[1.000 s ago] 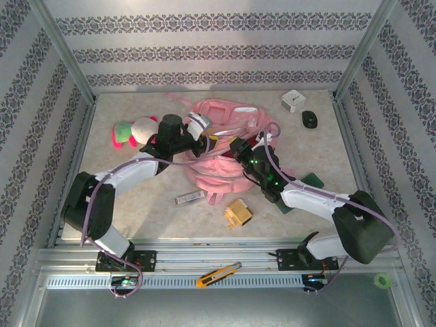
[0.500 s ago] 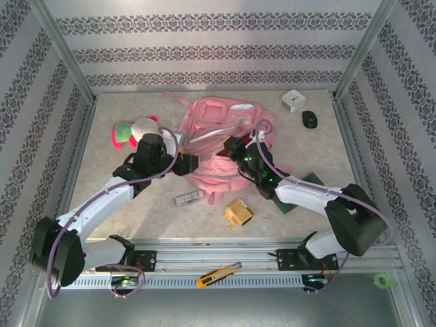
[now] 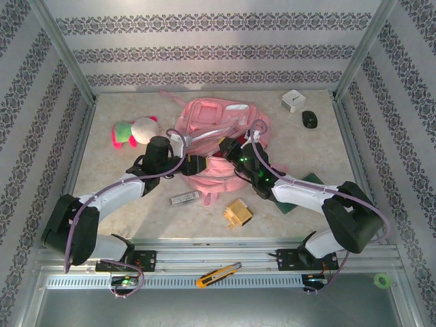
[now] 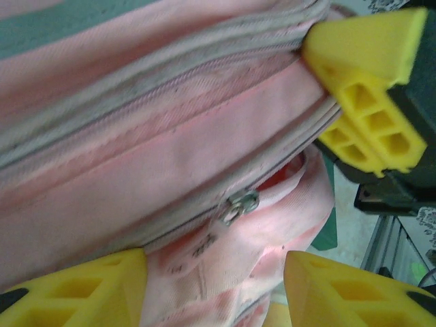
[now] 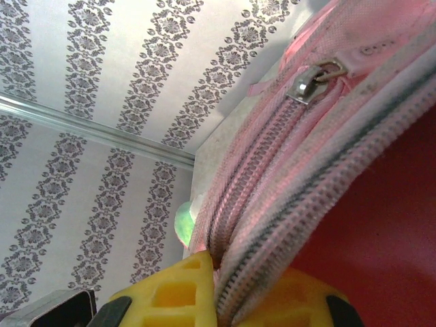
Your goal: Pack the student bag
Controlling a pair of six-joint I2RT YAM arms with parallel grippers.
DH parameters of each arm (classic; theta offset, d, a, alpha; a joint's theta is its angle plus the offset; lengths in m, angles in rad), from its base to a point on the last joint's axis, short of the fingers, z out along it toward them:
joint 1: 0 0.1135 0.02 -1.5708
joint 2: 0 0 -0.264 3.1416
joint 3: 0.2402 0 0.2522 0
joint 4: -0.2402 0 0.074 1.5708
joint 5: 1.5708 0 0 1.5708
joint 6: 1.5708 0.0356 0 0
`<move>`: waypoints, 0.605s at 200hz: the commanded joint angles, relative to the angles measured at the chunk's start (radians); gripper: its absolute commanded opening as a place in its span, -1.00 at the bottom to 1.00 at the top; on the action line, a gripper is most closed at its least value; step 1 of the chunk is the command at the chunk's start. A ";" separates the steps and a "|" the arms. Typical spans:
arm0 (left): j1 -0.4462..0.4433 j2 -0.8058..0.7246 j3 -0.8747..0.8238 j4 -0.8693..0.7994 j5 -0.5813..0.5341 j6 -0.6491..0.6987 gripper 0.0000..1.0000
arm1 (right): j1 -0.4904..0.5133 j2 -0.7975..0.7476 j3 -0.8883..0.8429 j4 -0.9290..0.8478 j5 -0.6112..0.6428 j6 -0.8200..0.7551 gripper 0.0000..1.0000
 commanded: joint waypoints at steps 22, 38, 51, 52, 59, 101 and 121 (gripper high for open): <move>0.002 0.051 0.038 0.121 0.054 -0.013 0.05 | 0.022 0.013 0.074 0.098 -0.056 -0.004 -1.00; -0.005 0.057 0.038 0.140 0.080 -0.019 0.01 | 0.023 0.020 0.085 0.098 -0.062 -0.001 -1.00; -0.014 0.051 0.034 0.158 0.108 -0.018 -0.03 | 0.023 0.027 0.093 0.098 -0.066 -0.002 -1.00; -0.014 0.051 0.034 0.160 0.111 -0.018 -0.04 | 0.023 0.027 0.093 0.098 -0.067 -0.002 -1.00; -0.020 0.047 0.028 0.174 0.126 -0.014 -0.05 | 0.022 0.031 0.095 0.099 -0.068 -0.002 -1.00; -0.044 0.031 -0.003 0.195 0.117 -0.002 -0.13 | 0.013 0.046 0.094 0.098 -0.069 0.026 -1.00; -0.045 0.029 -0.007 0.151 0.041 -0.001 -0.11 | 0.011 0.041 0.092 0.098 -0.070 0.024 -1.00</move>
